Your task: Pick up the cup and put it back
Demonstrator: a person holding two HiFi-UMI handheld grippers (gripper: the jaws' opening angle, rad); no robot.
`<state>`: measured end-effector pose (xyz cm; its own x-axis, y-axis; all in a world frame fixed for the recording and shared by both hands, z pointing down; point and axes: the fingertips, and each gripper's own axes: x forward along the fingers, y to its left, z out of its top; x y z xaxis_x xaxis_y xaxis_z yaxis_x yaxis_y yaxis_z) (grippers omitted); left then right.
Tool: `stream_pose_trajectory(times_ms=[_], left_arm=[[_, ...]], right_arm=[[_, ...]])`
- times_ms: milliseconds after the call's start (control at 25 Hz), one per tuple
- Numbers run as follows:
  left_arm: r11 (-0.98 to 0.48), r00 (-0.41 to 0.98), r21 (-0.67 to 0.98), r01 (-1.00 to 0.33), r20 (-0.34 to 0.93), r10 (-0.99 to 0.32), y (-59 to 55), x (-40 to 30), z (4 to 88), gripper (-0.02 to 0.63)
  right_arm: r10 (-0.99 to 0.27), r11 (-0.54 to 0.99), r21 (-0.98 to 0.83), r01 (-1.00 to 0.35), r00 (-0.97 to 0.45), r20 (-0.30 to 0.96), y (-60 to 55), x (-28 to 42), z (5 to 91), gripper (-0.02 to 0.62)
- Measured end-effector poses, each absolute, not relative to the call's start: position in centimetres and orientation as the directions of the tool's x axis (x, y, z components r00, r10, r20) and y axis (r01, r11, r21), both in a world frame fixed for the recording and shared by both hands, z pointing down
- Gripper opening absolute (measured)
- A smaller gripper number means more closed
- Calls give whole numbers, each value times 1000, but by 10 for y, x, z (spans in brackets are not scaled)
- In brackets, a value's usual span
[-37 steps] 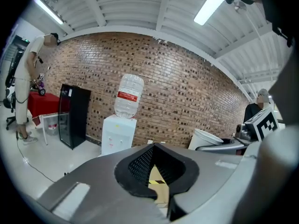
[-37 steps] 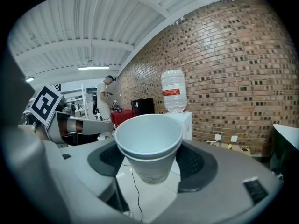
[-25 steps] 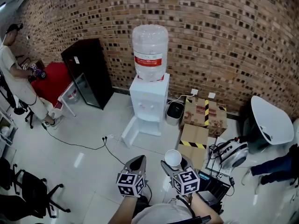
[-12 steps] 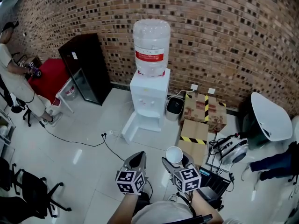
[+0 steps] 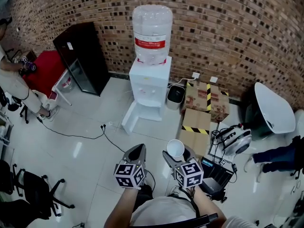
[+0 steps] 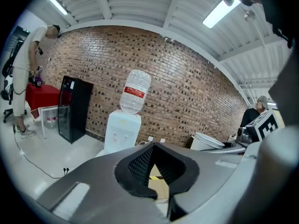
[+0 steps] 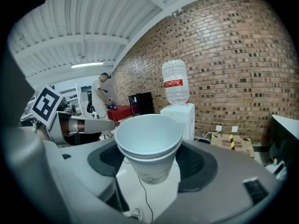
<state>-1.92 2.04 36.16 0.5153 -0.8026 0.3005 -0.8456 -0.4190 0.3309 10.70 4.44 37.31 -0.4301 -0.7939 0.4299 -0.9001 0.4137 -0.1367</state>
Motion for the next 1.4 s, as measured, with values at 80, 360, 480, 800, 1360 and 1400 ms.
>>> stream_pose_trajectory(times_ms=[80,360,480,800,1360,1400], left_arm=[[-424,521,333,-842,300,-799,20,-15,362,3],[-417,516,332,-846,311,-798,25,-20,380,3],[-400,503,331,-855,337,-796,18,-38,393,3],[-400,541,388,-830,390,-745,-14,-88,449,3],[-374,527,381,-845,484,-698,-134,-110,590,3],[-375,528,379,-846,491,-693,-144,-108,605,3]], right_arm=[[-795,409,-138,-902,-426,432,44,110,375,345],[-782,417,-116,-901,-421,459,46,112,403,345],[-768,428,-99,-898,-420,484,32,104,426,345],[-752,414,-76,-907,-388,534,-37,66,506,344],[-699,388,-24,-921,-311,644,-191,62,680,345],[-697,390,-19,-921,-308,648,-205,66,696,344]])
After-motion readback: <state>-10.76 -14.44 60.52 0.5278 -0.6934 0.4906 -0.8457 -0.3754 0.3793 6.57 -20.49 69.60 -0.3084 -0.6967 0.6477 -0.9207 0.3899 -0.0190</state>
